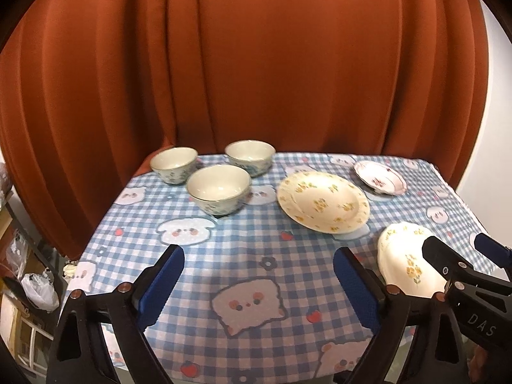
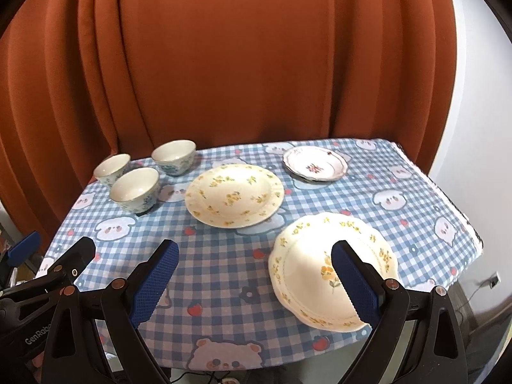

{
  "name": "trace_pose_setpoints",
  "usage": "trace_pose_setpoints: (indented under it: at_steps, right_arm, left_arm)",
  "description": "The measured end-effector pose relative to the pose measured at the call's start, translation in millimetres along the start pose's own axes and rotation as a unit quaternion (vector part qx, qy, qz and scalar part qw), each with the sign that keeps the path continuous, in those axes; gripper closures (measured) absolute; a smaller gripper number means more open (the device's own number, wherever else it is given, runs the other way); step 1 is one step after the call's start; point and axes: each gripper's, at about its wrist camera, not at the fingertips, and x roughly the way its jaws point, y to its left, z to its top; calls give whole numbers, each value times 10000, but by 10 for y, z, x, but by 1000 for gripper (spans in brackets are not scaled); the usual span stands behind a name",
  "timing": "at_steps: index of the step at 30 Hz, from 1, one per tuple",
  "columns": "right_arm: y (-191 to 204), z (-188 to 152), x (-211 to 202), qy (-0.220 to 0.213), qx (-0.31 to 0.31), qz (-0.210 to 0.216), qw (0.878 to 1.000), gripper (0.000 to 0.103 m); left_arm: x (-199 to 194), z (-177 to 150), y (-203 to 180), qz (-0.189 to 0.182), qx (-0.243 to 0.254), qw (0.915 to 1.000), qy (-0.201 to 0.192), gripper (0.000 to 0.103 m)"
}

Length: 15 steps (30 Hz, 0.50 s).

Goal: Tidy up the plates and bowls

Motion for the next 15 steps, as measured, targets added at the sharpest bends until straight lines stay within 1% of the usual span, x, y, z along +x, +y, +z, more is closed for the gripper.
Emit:
trace_pose_setpoints:
  at_steps: [4,6,9,12,15]
  right_arm:
    - [-143,-16,79,192,139,-125,9996,8]
    - [-221,-5,123,225,183,-148,9995,8]
    - [-369,16,211,238,205,-215,9993,8]
    - [-591,49,348,360,199,-235,9989,9]
    - [-838,102,485,520,258,-204,9981,10]
  left_arm:
    - [145,41,-195,-151,161,9996,195,12]
    - [206,74,-273,-175,172,9995,210,14]
    - [343,107,-491,-254,203,9989,343,17]
    - [490,142,-718,-306,222,9978,542,20]
    - [633,168,-944,-304,227,9971,656,20]
